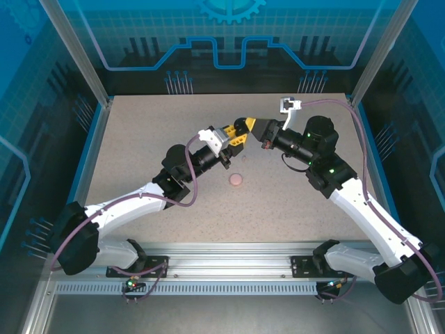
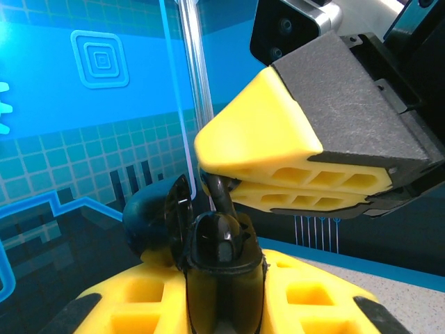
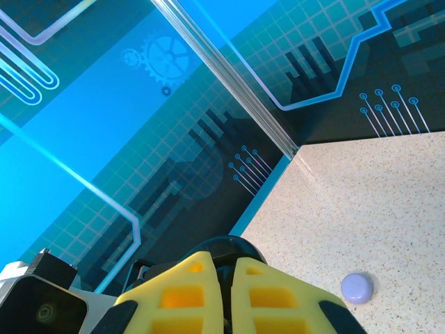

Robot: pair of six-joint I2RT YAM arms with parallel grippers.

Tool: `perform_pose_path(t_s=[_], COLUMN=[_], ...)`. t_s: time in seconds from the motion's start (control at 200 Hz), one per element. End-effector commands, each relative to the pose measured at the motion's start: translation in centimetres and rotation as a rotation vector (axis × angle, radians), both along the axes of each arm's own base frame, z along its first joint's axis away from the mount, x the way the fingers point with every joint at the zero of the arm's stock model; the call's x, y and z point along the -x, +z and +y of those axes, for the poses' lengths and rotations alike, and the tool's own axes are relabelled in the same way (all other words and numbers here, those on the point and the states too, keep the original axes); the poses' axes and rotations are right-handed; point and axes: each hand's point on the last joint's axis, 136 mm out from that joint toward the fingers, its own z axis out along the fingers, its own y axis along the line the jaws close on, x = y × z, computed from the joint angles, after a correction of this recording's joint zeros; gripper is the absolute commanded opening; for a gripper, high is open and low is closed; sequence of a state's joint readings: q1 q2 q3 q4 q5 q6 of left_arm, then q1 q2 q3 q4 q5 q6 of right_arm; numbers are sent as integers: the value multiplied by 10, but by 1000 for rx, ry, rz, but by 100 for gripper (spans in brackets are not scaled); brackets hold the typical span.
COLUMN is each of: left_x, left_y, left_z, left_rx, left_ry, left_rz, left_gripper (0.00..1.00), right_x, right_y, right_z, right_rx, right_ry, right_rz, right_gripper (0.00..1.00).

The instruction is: Insert wireless bluetooth earbuds into charging case

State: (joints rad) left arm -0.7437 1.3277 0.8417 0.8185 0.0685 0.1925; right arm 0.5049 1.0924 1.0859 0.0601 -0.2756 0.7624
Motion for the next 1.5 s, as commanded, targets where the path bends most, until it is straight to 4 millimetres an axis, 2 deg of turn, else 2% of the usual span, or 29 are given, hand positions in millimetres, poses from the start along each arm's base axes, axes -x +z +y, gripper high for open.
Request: perform_pose_path(t_s=[0.0, 0.14, 0.41, 0.55, 0.605, 0.81, 0.895, 1.036, 1.156, 1.316, 1.421, 1.496], left_x=[12, 12, 10, 9, 9, 8, 7, 7, 8, 9, 11, 13], left_y=[31, 31, 27, 24, 23, 20, 19, 16, 10, 0, -11, -17], left_z=[0, 0, -2, -3, -3, -4, -4, -3, -3, -6, -10, -13], left_rx=[44, 46, 43, 44, 45, 46, 45, 38, 28, 4, -27, -41], left_ry=[-25, -28, -32, -34, -33, -36, -34, -31, -32, -46, -77, -97], left_rz=[-83, -80, -61, -51, -50, -40, -36, -30, -21, -3, 24, 45], left_gripper=[0, 0, 0, 0, 0, 0, 0, 0, 0, 0, 0, 0], right_x=[2, 5, -3, -6, -6, -9, -10, -8, -10, -27, -42, -53], right_y=[-11, -16, -18, -11, -7, 9, 17, 34, 36, 18, -3, -16], right_z=[0, 5, 4, 6, 6, 3, -3, -20, -31, -37, -37, -33], right_rx=[35, 83, 111, 104, 101, 90, 82, 67, 104, 204, 302, 358], right_ry=[7, 51, 24, 22, 20, -1, -25, -68, -100, -120, -118, -96], right_rz=[9, 18, 40, 28, 21, -9, -23, -52, -32, 70, 177, 229], right_gripper=[6, 7, 24, 31, 39, 60, 68, 75, 76, 73, 64, 49])
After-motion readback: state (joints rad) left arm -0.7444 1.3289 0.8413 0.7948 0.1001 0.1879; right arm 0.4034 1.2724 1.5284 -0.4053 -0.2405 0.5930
